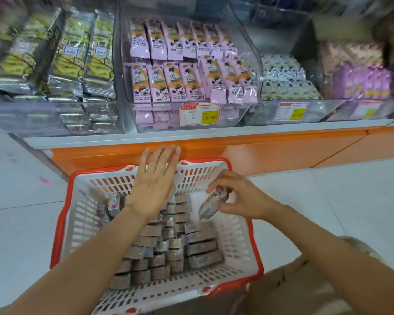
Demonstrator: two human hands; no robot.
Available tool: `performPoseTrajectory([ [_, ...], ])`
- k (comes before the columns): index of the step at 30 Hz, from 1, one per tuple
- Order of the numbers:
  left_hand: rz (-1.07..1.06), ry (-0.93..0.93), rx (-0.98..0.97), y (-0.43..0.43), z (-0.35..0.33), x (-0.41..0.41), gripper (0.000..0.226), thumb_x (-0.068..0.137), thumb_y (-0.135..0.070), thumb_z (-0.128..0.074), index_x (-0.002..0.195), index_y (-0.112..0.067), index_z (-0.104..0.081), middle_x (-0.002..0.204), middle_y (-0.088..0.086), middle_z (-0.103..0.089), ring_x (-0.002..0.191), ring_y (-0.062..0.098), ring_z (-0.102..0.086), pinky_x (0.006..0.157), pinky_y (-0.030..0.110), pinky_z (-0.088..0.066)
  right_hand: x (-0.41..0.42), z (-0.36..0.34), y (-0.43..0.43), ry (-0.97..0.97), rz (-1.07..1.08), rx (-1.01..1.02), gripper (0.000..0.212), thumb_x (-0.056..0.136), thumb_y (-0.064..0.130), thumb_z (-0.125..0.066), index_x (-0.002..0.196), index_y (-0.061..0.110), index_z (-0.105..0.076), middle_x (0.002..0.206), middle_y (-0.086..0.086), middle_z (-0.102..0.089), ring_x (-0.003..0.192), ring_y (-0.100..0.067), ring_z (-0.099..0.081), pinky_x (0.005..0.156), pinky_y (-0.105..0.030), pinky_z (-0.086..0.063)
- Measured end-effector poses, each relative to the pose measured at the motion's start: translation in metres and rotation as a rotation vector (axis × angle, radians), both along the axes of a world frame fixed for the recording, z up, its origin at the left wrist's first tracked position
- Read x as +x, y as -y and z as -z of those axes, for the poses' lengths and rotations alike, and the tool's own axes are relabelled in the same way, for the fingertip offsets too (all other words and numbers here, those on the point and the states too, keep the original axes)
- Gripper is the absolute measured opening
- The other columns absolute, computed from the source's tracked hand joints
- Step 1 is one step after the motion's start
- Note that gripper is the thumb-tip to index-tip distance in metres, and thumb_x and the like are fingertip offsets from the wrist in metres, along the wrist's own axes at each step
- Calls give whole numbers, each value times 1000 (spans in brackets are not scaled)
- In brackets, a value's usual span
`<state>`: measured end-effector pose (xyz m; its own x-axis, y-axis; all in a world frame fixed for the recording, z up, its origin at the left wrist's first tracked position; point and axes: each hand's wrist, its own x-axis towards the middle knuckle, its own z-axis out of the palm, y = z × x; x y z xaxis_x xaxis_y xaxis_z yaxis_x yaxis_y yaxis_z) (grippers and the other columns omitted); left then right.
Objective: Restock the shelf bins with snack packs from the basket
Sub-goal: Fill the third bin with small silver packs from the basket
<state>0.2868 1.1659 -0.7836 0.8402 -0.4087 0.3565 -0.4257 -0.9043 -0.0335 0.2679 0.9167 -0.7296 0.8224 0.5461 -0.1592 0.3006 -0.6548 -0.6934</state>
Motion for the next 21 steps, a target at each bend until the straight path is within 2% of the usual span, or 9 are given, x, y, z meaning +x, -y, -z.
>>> performPoseTrajectory([
  [4, 98, 192, -93, 30, -47, 12, 70, 80, -19, -59, 146, -3, -41, 137, 13, -36, 127, 33, -35, 114, 49, -17, -1, -82, 38, 198, 289, 292, 24, 72, 22, -65, 95, 26, -60, 94, 3, -58, 83, -12, -57, 73, -18, -47],
  [8, 122, 280, -103, 54, -83, 33, 71, 80, -18, -53, 148, -6, -38, 147, 12, -29, 137, 32, -27, 118, 47, -9, 16, -134, 79, 475, 567, 417, 22, 75, 20, -67, 90, 27, -52, 88, 6, -56, 76, -2, -53, 66, -14, -45],
  [12, 62, 192, -2, 73, -102, 50, 84, 84, -21, -59, 157, -8, -18, 164, 15, -11, 152, 32, -7, 121, 51, 2, 60, -147, 114, 655, 793, 327, 22, 80, 12, -70, 90, 21, -52, 89, 7, -55, 84, -8, -56, 73, -28, -51],
  [14, 33, 173, 25, 77, -101, 54, 89, 84, -22, -61, 157, -6, -14, 165, 15, -7, 152, 33, -3, 122, 53, 1, 86, -143, 125, 677, 875, 242, 22, 79, 13, -71, 90, 18, -52, 90, 8, -54, 85, -10, -56, 78, -33, -53],
  [17, 15, 206, 30, 78, -93, 57, 91, 83, -19, -61, 157, -6, -11, 165, 15, -4, 152, 33, -4, 122, 51, -3, 126, -136, 135, 641, 991, 119, 22, 78, 18, -72, 88, 17, -52, 94, 0, -55, 86, -22, -59, 78, -44, -51],
  [19, 9, 245, 29, 79, -88, 60, 89, 83, -18, -58, 157, -6, -10, 165, 14, -4, 152, 33, -6, 121, 49, -7, 152, -134, 139, 636, 1020, 2, 21, 79, 18, -72, 88, 15, -53, 94, -4, -55, 83, -24, -56, 74, -42, -50],
  [21, 6, 277, 36, 80, -84, 63, 85, 84, -19, -53, 157, -6, -11, 165, 14, -5, 152, 32, -8, 119, 48, -9, 176, -133, 142, 656, 1038, -93, 21, 81, 19, -72, 92, 11, -56, 102, -11, -58, 85, -26, -55, 73, -37, -47],
])
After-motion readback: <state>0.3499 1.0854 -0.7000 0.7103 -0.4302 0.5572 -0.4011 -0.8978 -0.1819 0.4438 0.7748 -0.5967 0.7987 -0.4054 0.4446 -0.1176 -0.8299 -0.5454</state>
